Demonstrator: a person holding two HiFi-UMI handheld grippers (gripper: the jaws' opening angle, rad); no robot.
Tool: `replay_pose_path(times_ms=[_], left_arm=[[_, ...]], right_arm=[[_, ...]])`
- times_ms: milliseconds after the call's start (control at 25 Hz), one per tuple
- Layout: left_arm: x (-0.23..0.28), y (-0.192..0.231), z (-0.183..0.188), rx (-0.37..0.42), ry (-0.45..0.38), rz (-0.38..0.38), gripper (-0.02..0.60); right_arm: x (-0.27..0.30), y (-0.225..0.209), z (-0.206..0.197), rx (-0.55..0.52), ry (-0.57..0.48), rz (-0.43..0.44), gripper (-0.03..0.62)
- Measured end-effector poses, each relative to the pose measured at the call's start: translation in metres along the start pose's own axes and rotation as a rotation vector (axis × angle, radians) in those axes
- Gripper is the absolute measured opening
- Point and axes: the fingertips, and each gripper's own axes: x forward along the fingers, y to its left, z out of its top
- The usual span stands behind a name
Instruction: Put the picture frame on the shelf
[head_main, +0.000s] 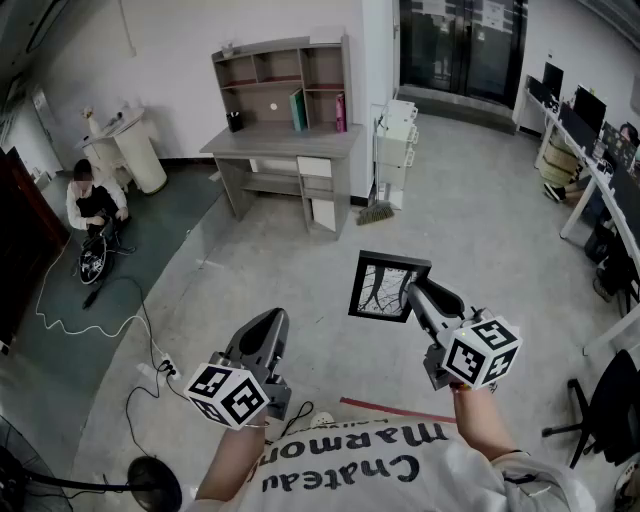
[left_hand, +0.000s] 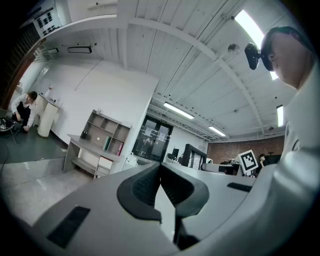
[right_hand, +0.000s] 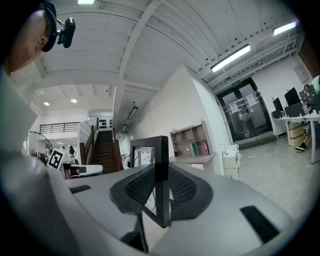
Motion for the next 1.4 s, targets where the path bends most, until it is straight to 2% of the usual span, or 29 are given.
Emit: replay_pose_path(times_ms=[600, 760, 840, 960, 1120, 1280, 1400], left_arm=[[-0.004, -0.006, -0.008, -0.027, 0.025, 0.005, 0.018], [-0.001, -0.004, -0.018, -0.018, 0.030, 0.012, 0.018], [0.003, 0.005, -0.023, -0.008, 0.027, 0.028, 0.018], [0.016, 0.034, -0.029, -0.041, 0.010, 0.066, 0.018], [0.039, 0.073, -0.009, -0.086, -0.034, 0.108, 0.018], [0.063, 0.099, 0.013, -0.065, -0.046, 0.120, 0.018], [0.080, 0.121, 0.035, -0.015, -0.043, 0.133, 0.018]], right_arm=[[0.001, -0.007, -0.012, 0.027, 0.051, 0.003, 0.084], [0.009, -0.014, -0.027, 0.095, 0.069, 0.038, 0.084], [0.016, -0.018, -0.033, 0.115, 0.073, 0.052, 0.084], [0.036, -0.028, -0.045, 0.129, 0.098, 0.051, 0.084], [0.077, -0.034, -0.031, 0.103, 0.107, 0.052, 0.084], [0.117, -0.044, -0.008, 0.121, 0.084, 0.053, 0.084], [0.152, -0.046, 0.009, 0.127, 0.066, 0.067, 0.084]])
